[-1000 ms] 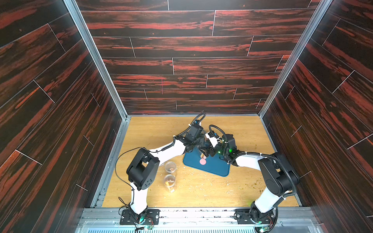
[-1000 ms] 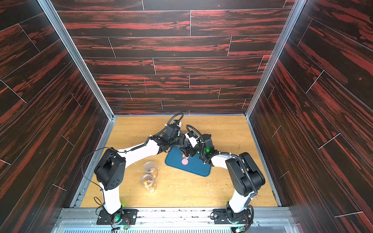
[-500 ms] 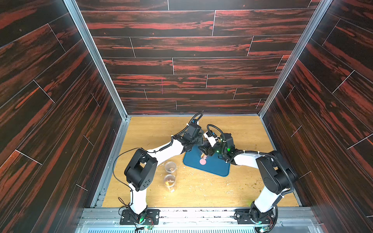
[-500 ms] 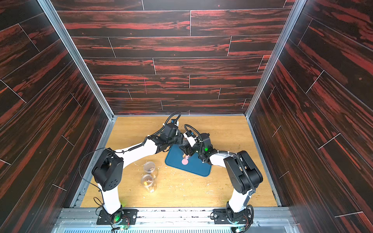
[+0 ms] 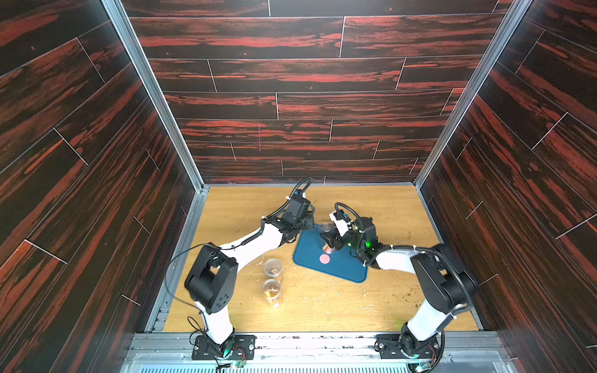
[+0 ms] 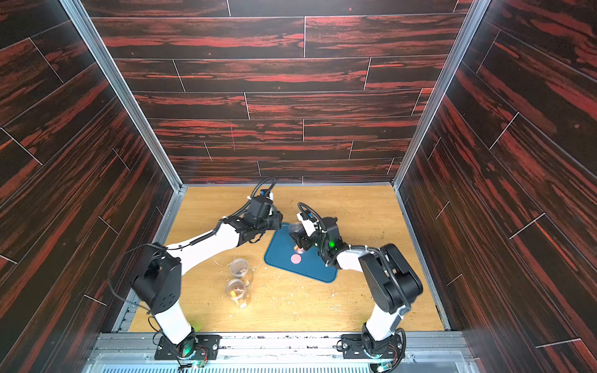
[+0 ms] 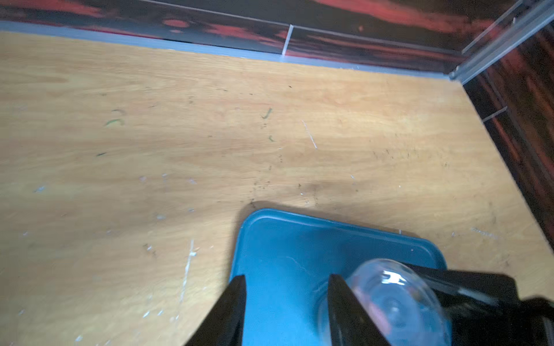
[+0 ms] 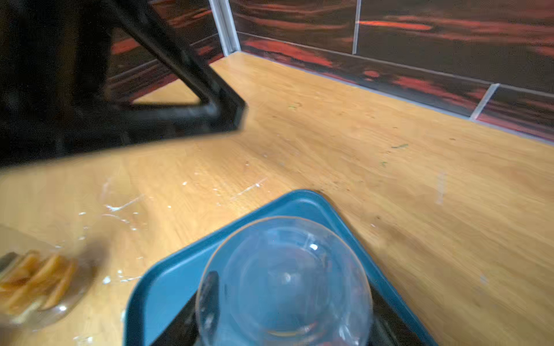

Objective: Pour the cookies out of the jar
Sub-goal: Pour the cookies in the jar onto the tray.

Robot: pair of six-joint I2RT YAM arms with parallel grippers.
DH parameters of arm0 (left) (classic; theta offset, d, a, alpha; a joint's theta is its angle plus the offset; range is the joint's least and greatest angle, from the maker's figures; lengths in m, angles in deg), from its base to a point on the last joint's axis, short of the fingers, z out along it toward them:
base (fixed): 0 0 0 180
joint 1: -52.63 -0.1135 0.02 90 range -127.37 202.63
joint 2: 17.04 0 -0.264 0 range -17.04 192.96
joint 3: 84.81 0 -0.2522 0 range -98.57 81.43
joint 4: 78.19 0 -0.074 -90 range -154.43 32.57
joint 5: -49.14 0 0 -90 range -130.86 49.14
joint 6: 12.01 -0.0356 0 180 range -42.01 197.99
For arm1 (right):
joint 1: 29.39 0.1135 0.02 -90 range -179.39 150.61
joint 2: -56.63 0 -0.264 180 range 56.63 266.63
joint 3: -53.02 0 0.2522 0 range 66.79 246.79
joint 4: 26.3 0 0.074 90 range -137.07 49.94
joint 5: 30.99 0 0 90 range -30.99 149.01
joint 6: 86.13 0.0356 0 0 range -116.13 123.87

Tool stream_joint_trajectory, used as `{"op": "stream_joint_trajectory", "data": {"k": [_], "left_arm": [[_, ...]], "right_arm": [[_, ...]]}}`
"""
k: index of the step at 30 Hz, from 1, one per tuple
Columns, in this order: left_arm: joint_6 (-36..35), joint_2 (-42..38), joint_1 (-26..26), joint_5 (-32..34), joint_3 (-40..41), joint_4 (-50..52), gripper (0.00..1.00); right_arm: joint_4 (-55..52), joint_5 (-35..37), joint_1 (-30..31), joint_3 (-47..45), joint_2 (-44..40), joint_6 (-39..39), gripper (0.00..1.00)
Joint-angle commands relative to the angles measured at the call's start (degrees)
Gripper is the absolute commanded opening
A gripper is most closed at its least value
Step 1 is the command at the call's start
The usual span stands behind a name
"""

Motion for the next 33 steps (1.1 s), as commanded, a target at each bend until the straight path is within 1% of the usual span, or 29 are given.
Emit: {"op": "stream_joint_trajectory", "data": {"k": [1, 3, 5, 7, 10, 12, 13, 15, 16, 17, 18, 19, 20, 21, 22, 23, 24, 26, 27, 28, 30, 32, 33], "left_arm": [[3.86, -4.33, -0.68, -0.87, 2.18, 1.7, 0.48], [5.66, -5.12, -0.99, -1.97, 3.55, 1.74, 0.49], [8.19, -5.67, -1.58, -3.85, 5.16, 1.06, 0.49], [10.27, -5.88, -2.12, -5.78, 6.42, 0.6, 0.5], [11.52, -5.68, -2.74, -7.71, 7.3, 1.49, 0.52], [11.57, -5.54, -3.22, -9.02, 7.05, 2.71, 0.54], [11.57, -5.53, -3.36, -9.43, 6.9, 3.37, 0.55], [11.48, -5.93, -3.51, -9.53, 7.28, 3.5, 0.57], [11.48, -6.13, -3.55, -9.53, 7.57, 3.5, 0.58], [11.61, -6.29, -3.62, -9.55, 7.83, 3.58, 0.59], [11.9, -6.62, -3.8, -9.7, 8.17, 3.59, 0.6], [12.27, -6.76, -3.89, -9.99, 8.66, 3.3, 0.61], [12.41, -7.02, -3.96, -10.15, 9.11, 2.84, 0.63], [12.54, -7.12, -3.97, -10.36, 9.39, 2.69, 0.64], [12.6, -7.12, -4.06, -10.65, 9.44, 2.95, 0.64], [12.59, -7.21, -4.15, -10.91, 9.6, 2.9, 0.66], [12.64, -7.35, -4.16, -11.38, 9.91, 2.32, 0.68], [12.16, -7.81, -4.16, -12.44, 10.55, 1.24, 0.71], [11.01, -7.89, -4.15, -13.26, 10.43, 1.19, 0.72], [9.37, -8.0, -4.16, -14.34, 10.42, 1.21, 0.74], [5.37, -8.44, -4.16, -15.99, 10.4, 1.75, 0.76], [1.69, -9.28, -4.16, -15.94, 10.99, 3.01, 0.78], [-0.47, -10.06, -4.16, -15.69, 11.33, 3.69, 0.79]], "right_arm": [[6.88, 5.86, 1.44, -2.31, -4.93, -3.23, 0.5], [8.71, 7.36, 2.45, -3.46, -5.53, -3.93, 0.5], [11.36, 11.08, 3.66, -5.17, -6.48, -5.03, 0.5], [14.16, 13.63, 3.76, -6.4, -7.29, -4.51, 0.5], [13.79, 12.93, 5.13, -5.61, -7.5, -5.98, 0.51], [15.22, 15.13, 5.15, -6.45, -8.06, -4.87, 0.51], [15.8, 14.88, 5.21, -6.71, -8.26, -4.39, 0.51], [14.61, 12.17, 5.66, -6.19, -8.42, -3.36, 0.52], [14.61, 13.05, 5.69, -6.62, -8.9, -3.2, 0.52], [16.0, 16.06, 5.59, -7.67, -9.35, -2.25, 0.53], [18.03, 17.12, 5.35, -8.65, -9.47, 0.12, 0.52], [18.03, 12.35, 5.49, -8.27, -9.2, 0.73, 0.51], [14.95, 8.93, 6.14, -6.88, -9.17, -0.37, 0.53], [11.44, 10.07, 6.81, -6.04, -9.59, -1.14, 0.54], [12.98, 13.92, 6.21, -7.45, -10.22, 1.5, 0.54], [16.75, 13.61, 4.87, -9.43, -10.52, 4.91, 0.54], [19.08, 11.0, 3.41, -10.3, -10.67, 7.74, 0.54], [15.02, 11.62, 1.96, -9.95, -12.31, 8.67, 0.53], [15.39, 10.78, 1.49, -10.22, -12.74, 9.62, 0.53], [14.9, 8.14, 1.34, -9.51, -12.89, 9.75, 0.53], [9.01, 5.46, 0.59, -6.45, -13.4, 10.76, 0.53], [9.21, 4.88, -1.85, -6.48, -14.24, 16.89, 0.52], [10.17, 2.64, -1.98, -6.37, -14.26, 17.68, 0.5]]}}
